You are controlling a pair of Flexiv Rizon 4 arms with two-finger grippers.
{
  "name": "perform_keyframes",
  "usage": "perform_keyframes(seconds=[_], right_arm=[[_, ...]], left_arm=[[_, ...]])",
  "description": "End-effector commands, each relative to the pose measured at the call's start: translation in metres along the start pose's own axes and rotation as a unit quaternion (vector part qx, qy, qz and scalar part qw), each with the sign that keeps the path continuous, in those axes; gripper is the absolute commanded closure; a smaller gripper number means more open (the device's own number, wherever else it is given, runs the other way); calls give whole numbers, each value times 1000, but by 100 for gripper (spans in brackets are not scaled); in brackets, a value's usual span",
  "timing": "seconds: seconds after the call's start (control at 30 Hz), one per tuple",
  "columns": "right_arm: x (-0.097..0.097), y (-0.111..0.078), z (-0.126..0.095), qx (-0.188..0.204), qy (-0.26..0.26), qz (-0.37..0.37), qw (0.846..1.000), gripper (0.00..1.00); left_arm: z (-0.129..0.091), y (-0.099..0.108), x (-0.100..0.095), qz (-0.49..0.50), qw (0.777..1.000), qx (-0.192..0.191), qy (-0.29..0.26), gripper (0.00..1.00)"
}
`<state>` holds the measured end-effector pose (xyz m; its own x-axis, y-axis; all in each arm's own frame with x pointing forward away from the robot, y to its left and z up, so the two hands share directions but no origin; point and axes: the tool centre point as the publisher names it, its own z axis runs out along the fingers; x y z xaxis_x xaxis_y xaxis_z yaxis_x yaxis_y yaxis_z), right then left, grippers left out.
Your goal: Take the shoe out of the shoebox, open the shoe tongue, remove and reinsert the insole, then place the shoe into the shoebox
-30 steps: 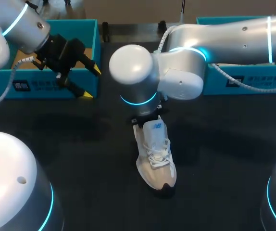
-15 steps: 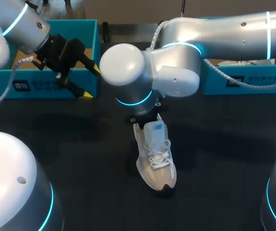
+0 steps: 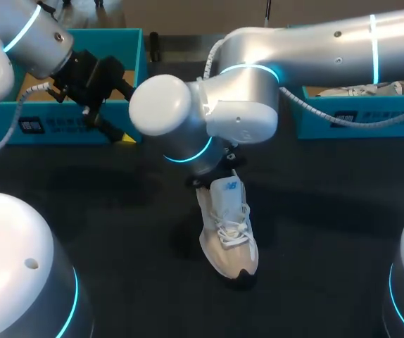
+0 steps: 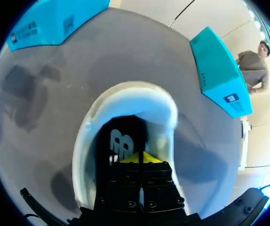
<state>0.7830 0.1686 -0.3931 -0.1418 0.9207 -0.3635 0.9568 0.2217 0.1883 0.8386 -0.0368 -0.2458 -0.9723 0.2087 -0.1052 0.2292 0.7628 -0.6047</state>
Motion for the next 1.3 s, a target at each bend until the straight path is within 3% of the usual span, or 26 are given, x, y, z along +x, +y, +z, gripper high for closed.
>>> perform_keyframes(seconds=[0.03, 0.37, 0.73, 1.3], right_arm=[[5, 2, 8, 3, 15, 5, 1000, 100], [15, 4, 8, 8, 53, 1, 999, 100], [7, 14, -15, -13, 60, 2, 998, 100], [18, 27, 15, -2, 82, -20, 996, 100]], left_arm=[[-1, 0, 1, 0, 1000, -3, 0, 0], [-1, 0, 1, 0, 1000, -3, 0, 0], [-1, 0, 1, 0, 1000, -3, 0, 0], [-1, 0, 1, 0, 1000, -3, 0, 0]])
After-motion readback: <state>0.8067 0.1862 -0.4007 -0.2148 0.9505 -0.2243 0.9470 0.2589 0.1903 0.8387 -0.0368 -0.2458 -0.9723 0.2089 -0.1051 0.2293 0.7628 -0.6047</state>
